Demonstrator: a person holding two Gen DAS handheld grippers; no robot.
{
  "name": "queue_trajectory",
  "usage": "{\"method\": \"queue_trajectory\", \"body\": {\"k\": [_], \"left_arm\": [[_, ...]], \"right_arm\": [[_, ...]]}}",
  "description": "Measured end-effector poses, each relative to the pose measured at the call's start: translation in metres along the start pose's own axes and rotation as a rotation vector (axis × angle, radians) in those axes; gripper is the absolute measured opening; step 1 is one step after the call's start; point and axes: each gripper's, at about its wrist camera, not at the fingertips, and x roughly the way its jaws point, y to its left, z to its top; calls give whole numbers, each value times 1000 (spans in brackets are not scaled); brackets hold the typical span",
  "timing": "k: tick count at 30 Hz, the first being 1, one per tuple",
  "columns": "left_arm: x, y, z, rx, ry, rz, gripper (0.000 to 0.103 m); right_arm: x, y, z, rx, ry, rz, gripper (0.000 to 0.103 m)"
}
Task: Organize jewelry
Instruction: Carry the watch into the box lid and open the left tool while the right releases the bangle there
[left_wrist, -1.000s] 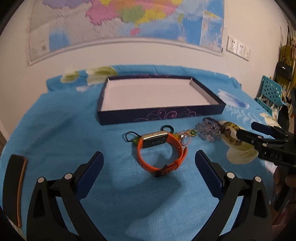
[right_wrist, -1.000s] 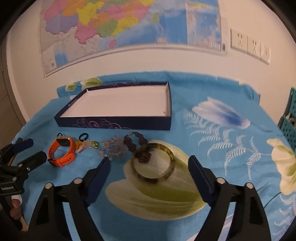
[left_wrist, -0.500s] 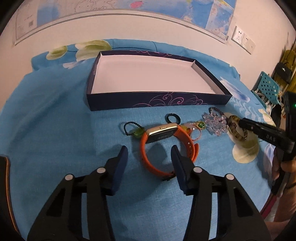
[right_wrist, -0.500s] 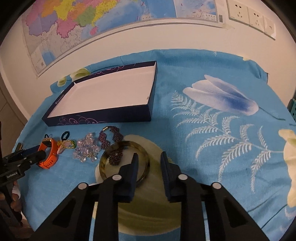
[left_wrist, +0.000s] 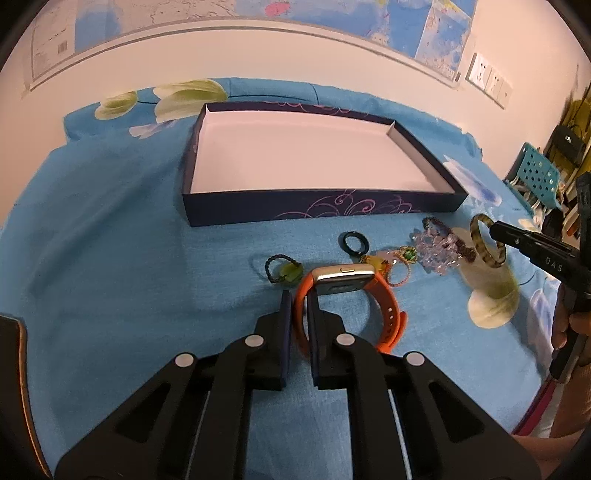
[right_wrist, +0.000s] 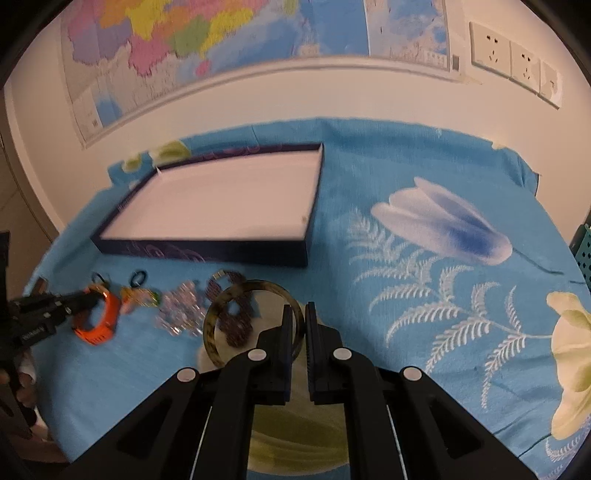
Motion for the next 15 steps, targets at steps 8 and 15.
{"method": "queue_trajectory", "body": {"k": [8,15], "left_arm": [[-28,7,26,-40,-98,-65,9],[-14,18,76,-46,-128,-35,9]], "right_arm": [[-1,17,37,-45,-56,62,5],[38,30,81,-74,-51,56,5]]}}
